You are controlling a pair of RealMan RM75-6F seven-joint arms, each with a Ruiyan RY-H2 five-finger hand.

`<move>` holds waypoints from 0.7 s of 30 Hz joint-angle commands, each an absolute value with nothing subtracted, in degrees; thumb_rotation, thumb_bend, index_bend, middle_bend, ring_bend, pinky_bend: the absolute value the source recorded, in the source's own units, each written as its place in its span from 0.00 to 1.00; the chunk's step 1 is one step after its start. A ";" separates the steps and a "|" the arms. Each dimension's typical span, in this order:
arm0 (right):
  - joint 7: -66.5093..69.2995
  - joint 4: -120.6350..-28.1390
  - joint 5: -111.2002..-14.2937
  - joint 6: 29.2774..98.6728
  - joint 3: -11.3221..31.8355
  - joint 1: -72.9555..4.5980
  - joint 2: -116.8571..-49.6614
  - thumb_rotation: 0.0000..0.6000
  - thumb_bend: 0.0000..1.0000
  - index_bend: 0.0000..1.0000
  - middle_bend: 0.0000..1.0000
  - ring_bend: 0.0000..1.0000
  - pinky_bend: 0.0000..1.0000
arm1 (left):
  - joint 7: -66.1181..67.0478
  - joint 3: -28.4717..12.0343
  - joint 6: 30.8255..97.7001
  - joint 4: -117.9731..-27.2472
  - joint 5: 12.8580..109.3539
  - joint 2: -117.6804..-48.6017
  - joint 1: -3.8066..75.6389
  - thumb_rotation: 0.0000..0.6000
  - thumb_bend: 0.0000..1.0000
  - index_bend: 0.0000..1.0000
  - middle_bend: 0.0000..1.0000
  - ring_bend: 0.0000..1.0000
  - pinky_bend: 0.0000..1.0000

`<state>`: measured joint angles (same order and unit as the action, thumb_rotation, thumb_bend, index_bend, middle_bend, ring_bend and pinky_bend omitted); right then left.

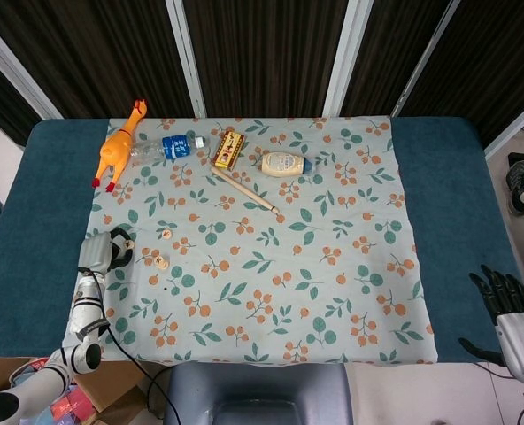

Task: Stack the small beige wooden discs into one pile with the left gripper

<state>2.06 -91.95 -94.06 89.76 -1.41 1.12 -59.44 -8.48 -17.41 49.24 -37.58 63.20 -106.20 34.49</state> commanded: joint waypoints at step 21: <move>1.73 -91.98 -94.82 89.59 -1.82 1.04 -59.51 1.00 0.16 0.00 0.00 0.00 0.00 | -8.94 -15.27 61.21 -67.09 69.06 -93.39 28.82 1.00 0.39 0.54 1.00 1.00 1.00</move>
